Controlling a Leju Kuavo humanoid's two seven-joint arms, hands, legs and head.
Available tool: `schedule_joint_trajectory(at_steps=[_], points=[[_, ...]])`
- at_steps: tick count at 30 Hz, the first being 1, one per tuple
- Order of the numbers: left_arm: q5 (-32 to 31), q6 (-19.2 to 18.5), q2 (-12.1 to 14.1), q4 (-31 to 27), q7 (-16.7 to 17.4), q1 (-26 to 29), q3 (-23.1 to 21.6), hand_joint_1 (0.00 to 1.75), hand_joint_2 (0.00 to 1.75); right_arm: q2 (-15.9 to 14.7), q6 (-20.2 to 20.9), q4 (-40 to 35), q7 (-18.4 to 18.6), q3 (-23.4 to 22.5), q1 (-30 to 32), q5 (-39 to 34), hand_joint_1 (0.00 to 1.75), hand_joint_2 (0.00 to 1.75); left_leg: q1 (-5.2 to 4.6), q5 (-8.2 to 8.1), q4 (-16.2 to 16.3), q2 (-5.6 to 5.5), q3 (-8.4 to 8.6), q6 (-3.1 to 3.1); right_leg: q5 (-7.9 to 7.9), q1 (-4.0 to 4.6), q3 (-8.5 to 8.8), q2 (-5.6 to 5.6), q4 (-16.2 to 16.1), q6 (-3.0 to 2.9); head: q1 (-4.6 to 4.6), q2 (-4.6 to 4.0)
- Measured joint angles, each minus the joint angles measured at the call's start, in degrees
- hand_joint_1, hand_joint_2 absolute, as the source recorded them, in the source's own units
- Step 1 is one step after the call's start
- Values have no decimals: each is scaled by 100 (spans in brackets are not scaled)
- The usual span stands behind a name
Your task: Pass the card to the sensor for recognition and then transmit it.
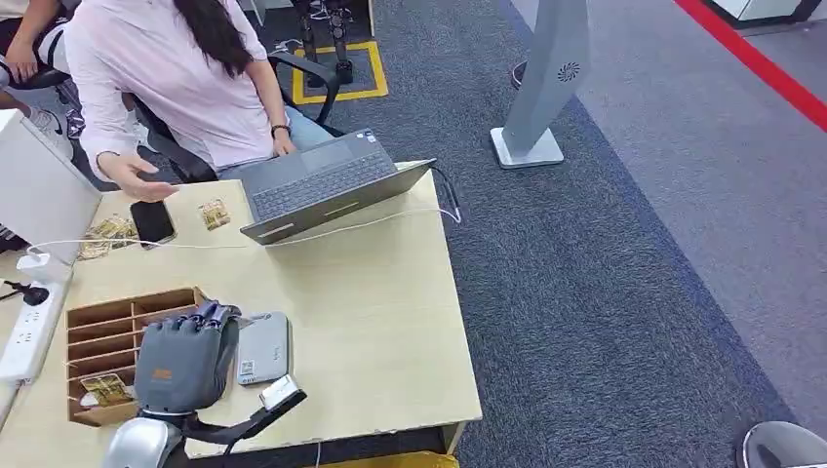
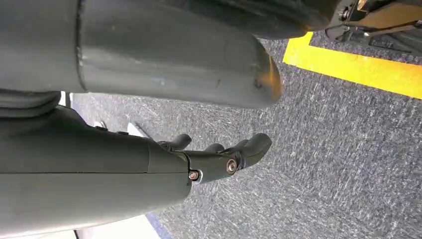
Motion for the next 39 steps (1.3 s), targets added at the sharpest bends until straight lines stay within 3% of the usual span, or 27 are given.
schedule_joint_trajectory(at_steps=[3, 6, 9, 14, 18, 26, 27, 33, 39], points=[[11, 61, 0, 0, 112, -275, -164, 175, 175, -2, 4, 0, 0, -13, 0, 61, 0, 0, 0, 0, 0, 3, 0, 0, 1, 0, 1, 2, 0, 0, 0, 0], [98, 351, 33, 37, 256, -626, -170, 175, 175, -2, 57, 0, 18, 15, -1, 340, 0, 0, 0, 6, 0, -2, -3, 2, 1, 1, 1, -3, 0, 0, 2, 0], [348, 546, 160, 282, 4, -1106, 5, 175, 175, -2, 92, 2, 35, 127, -18, 514, 0, 0, 0, 9, 0, -4, -3, 1, 2, 0, 2, -7, 1, 0, 0, 0], [317, 1119, 304, 1485, -368, -2046, 713, 175, 175, -2, 236, 2, 55, 343, -32, 804, 0, 0, 2, 20, -1, -4, -3, -4, 11, 2, 1, -6, 4, -4, -2, 0], [132, 1526, 404, 2567, -426, -2670, 1207, 175, 175, -2, 324, 2, 48, 500, -35, 833, 0, 0, 2, 24, -1, -2, -2, -5, 13, 3, 0, -4, 7, -5, -2, 0], [-260, 2076, 428, 4263, -131, -3389, 1677, 175, 175, -4, 330, 0, 7, 619, -43, 831, 0, 0, -1, 23, 0, -3, -5, -4, 12, 2, -1, -3, 7, -5, 0, 0], [-260, 2138, 428, 4389, -125, -3430, 1703, 0, 175, -4, 328, 0, 7, 632, -45, 831, 0, 0, -1, 23, 0, -2, -5, -4, 12, 2, -1, -2, 7, -5, 2, 0], [-256, 2280, 385, 4538, -203, -3421, 1930, 0, 175, -4, 319, 0, 46, 682, -48, 831, 0, 0, 0, 22, 0, -2, -6, -2, 12, 1, -1, -3, 6, -4, 2, 0], [-210, 2284, 374, 4224, -582, -3111, 2131, 0, 175, -4, 313, 2, 59, 704, -47, 837, 0, 0, 1, 22, -1, 0, -7, -3, 12, 2, -1, -1, 6, -4, 0, 0]])
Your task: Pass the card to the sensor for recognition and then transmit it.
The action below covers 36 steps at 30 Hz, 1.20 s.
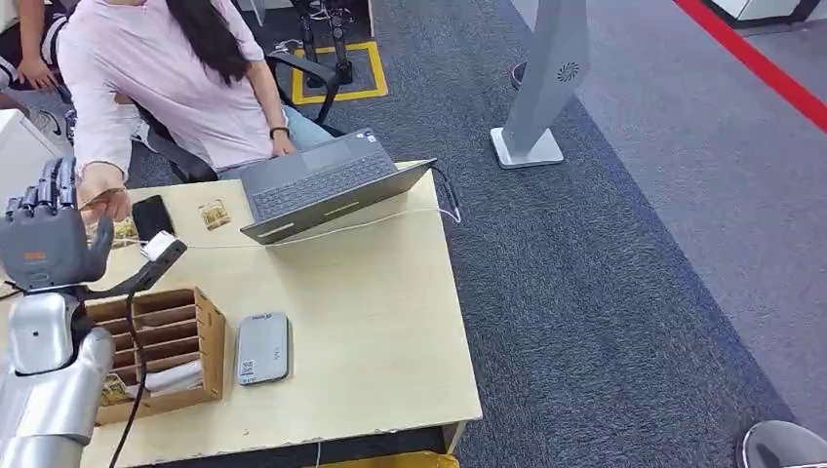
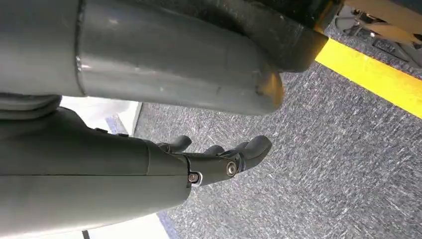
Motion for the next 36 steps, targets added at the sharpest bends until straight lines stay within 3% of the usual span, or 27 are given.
schedule_joint_trajectory(at_steps=[5, 8, 11, 13, 17, 20, 22, 24, 26, 28, 29, 30, 31, 33, 35, 36], points=[[383, 13, -11, -906, -735, 666, 388, 0, 175, 0, 0, 0, -2, 9, 1, 2, 0, 0, 0, -2, 0, 4, -1, -1, -2, 0, -3, 7, 0, 1, 0, 0], [933, 13, -134, -1534, -1728, 1106, 836, 0, 175, 2, 7, 0, -11, 9, 3, 0, 0, 0, -1, -4, -1, 3, -3, 1, -4, 0, -4, 7, -1, 4, -2, 0], [2061, 22, -354, -2070, -2909, 1548, 1474, 0, 175, 2, -9, 0, -46, 9, 4, -9, 0, 0, -1, -6, -2, 9, -3, 0, -5, -1, -5, 13, -1, 6, 2, 0], [2963, 26, -415, -2430, -3318, 1926, 1789, 0, 175, 2, -43, 2, -63, 7, 11, -24, 0, 0, -1, -9, -3, 20, -3, 0, -5, -1, -5, 19, -1, 6, -2, 0], [4701, 33, -420, -3081, -3838, 2753, 2392, 0, 175, 2, -116, 2, -107, -9, 20, -59, 0, 0, 1, -13, -5, 18, -4, -2, -11, 0, -6, 20, -1, 4, 0, 0], [6350, -41, -387, -3521, -3943, 3388, 2917, 0, 175, 6, -201, 7, -125, -52, 39, -194, 0, 0, 3, -22, -8, 21, -1, -9, -16, 1, -7, 26, -1, -1, -4, 0], [7415, -451, -382, -3747, -3982, 3738, 3341, 0, 175, 13, -249, 7, -129, -97, 57, -264, 0, 0, 3, -22, -8, 18, -4, -10, -21, 1, -8, 21, -1, -2, -4, 0], [8176, -1359, -418, -3813, -3988, 3905, 3951, 0, 175, 22, -300, 7, -129, -173, 58, -352, 0, 0, 5, -23, -8, 8, -6, -10, -25, 2, -7, 8, -1, -1, -4, 0], [8422, -2215, -465, -3702, -3988, 3918, 4617, 0, 175, 30, -330, 7, -125, -236, 58, -431, 0, 0, 4, -23, -8, 2, -6, -10, -26, 2, -6, -2, -2, -1, -2, 0], [8470, -2530, -512, -3545, -3988, 3893, 5070, 0, 175, 37, -337, 7, -118, -302, 61, -485, 0, 0, 3, -23, -8, 4, -5, -10, -25, 1, -4, 2, -2, -1, 0, 0], [8515, -2828, -536, -3199, -3989, 3800, 5399, 0, 175, 39, -352, 7, -98, -349, 67, -548, 0, 0, -4, -24, -8, 0, -4, -8, -25, 0, -2, -4, -2, 0, 2, 0], [8611, -3136, -551, -2772, -3984, 3684, 5666, 0, 175, 41, -348, 9, -68, -389, 66, -594, 0, 175, -5, -24, -10, -1, -1, -7, -25, -2, 2, -9, -2, 0, 4, 0], [8711, -3457, -535, -2136, -3980, 3539, 5951, 0, 0, 50, -324, 9, -39, -441, 61, -634, 0, 175, -8, -24, -11, -2, 2, -7, -25, -5, 5, -9, -2, 0, 11, 0], [9011, -3918, -487, -689, -3797, 3328, 6480, 0, 0, 50, -262, 9, 48, -500, 58, -619, 0, 175, -4, -26, -11, 5, 9, -8, -24, -5, 9, 6, -2, -2, -9, 0], [9574, -4240, -492, 795, -3121, 3145, 6976, 0, 0, 50, -228, 9, 201, -505, 70, -446, 0, 175, -7, -26, -11, 4, 12, -8, -23, -7, 9, 8, -2, -1, -35, 0], [9803, -4239, -569, 1377, -2761, 3090, 7217, 0, 0, 48, -204, 7, 236, -505, 70, -388, 0, 0, -5, -26, -9, 2, 10, -7, -23, -6, 8, 7, -4, 0, -42, 0]])
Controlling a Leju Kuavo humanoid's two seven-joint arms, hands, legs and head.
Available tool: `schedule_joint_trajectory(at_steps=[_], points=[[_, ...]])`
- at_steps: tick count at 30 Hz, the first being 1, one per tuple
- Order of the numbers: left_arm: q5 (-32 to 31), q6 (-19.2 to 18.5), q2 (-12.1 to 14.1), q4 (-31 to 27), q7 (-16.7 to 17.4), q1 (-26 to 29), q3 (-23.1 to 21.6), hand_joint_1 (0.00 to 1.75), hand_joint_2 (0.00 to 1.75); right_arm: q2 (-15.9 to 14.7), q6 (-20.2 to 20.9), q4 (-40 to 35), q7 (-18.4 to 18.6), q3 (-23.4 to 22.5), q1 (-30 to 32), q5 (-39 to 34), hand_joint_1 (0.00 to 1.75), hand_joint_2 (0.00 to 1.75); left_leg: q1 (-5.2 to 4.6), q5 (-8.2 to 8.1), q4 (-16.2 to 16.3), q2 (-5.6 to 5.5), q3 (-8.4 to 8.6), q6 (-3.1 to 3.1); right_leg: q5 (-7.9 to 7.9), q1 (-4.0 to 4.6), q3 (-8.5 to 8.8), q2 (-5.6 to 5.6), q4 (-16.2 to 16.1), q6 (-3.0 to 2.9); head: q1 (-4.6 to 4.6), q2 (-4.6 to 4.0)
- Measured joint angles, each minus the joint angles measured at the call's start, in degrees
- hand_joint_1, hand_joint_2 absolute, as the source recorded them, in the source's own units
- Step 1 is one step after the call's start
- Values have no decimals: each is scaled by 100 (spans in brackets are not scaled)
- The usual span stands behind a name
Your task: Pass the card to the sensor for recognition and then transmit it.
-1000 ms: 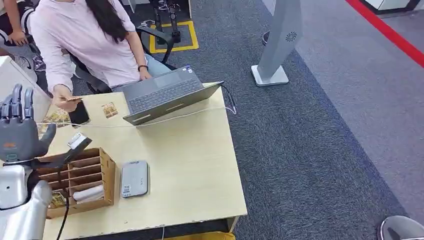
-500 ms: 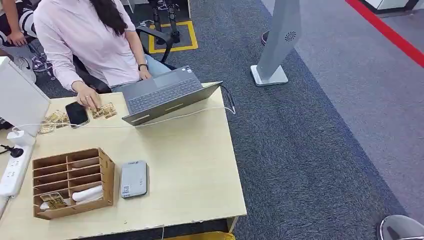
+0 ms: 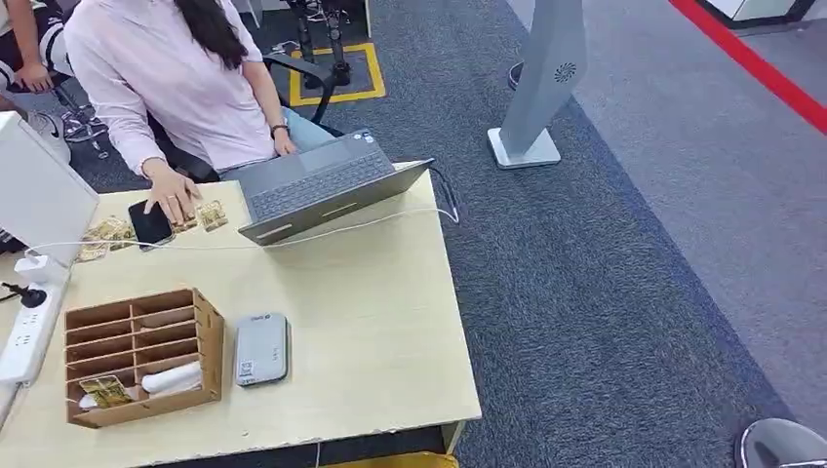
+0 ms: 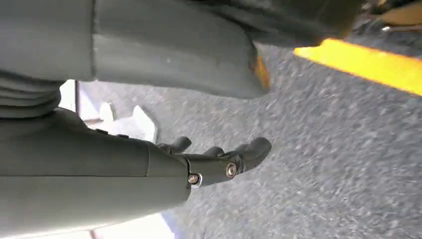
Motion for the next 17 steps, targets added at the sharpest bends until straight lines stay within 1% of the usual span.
schedule_joint_trajectory(at_steps=[2, 3, 4, 6, 7, 8, 9, 10, 11, 12, 14, 16, 17], points=[[140, 126, -186, 670, 426, -20, 299, 0, 0, -11, 31, -2, 16, 4, -1, 66, 0, 0, 3, -4, 10, -1, -3, 8, 2, 2, 0, -5, -8, 4, 7, 0], [147, 257, -296, 923, 576, -58, 375, 0, 0, -15, 53, -2, 22, 13, 3, 104, 0, 175, 3, -6, 13, -7, -5, 12, 1, 2, 0, -15, -11, 6, 37, 0], [121, 506, -450, 1303, 749, -145, 473, 0, 0, -24, 94, -2, 22, 31, 3, 145, 0, 175, -12, -6, 13, -17, -5, 14, 1, -4, 6, -25, -12, 9, 63, 0], [-13, 1009, -693, 1845, 1085, -234, 642, 0, 0, -48, 121, -9, 27, 48, -2, 182, 0, 175, -26, -9, 13, -19, -4, 29, 5, -18, 10, -23, -12, 39, 35, 0], [-117, 1241, -836, 2080, 1286, -275, 687, 0, 0, -63, 136, -9, 55, 53, 0, 213, 0, 175, -26, -11, 14, -17, -4, 35, 5, -18, 11, -22, -12, 40, 33, 0], [-223, 1398, -927, 2264, 1501, -307, 700, 0, 0, -74, 142, -11, 84, 59, 6, 239, 0, 0, -26, -8, 18, -18, -6, 44, 6, -18, 12, -22, -13, 42, 39, 0], [-308, 1496, -1065, 2424, 1682, -338, 700, 0, 0, -85, 162, -11, 97, 68, 11, 274, 0, 0, -24, -10, 24, -18, -10, 52, 8, -16, 13, -22, -15, 46, 39, 0], [-419, 1577, -1194, 2565, 1800, -368, 700, 0, 175, -101, 212, -11, 125, 77, 15, 298, 0, 0, -19, -10, 27, -16, -11, 52, 9, -15, 13, -21, -16, 47, 66, 0], [-549, 1638, -1270, 2677, 1859, -400, 700, 0, 175, -114, 247, -11, 134, 81, 23, 331, 0, 175, -17, -11, 33, -16, -13, 54, 11, -15, 13, -21, -19, 51, 81, 0], [-715, 1701, -1350, 2772, 1943, -430, 688, 0, 175, -122, 267, -11, 134, 94, 35, 335, 0, 175, -18, -12, 33, -16, -14, 56, 11, -13, 13, -20, -19, 51, 85, 0], [-930, 1729, -1411, 2877, 2039, -454, 551, 0, 175, -144, 295, -11, 138, 105, 53, 339, 0, 175, -19, -12, 33, -15, -12, 56, 11, -14, 13, -21, -19, 51, 74, 0], [-1016, 1734, -1429, 2930, 2077, -453, 427, 0, 175, -171, 315, -13, 147, 151, 82, 309, 0, 175, -12, -12, 33, -15, -12, 55, 11, -12, 12, -20, -19, 50, 72, 0], [-1042, 1732, -1431, 2932, 2079, -438, 289, 0, 175, -195, 317, -18, 140, 236, 109, 204, 0, 175, -10, -12, 33, -15, -12, 55, 11, -9, 12, -21, -19, 50, 70, 0]])
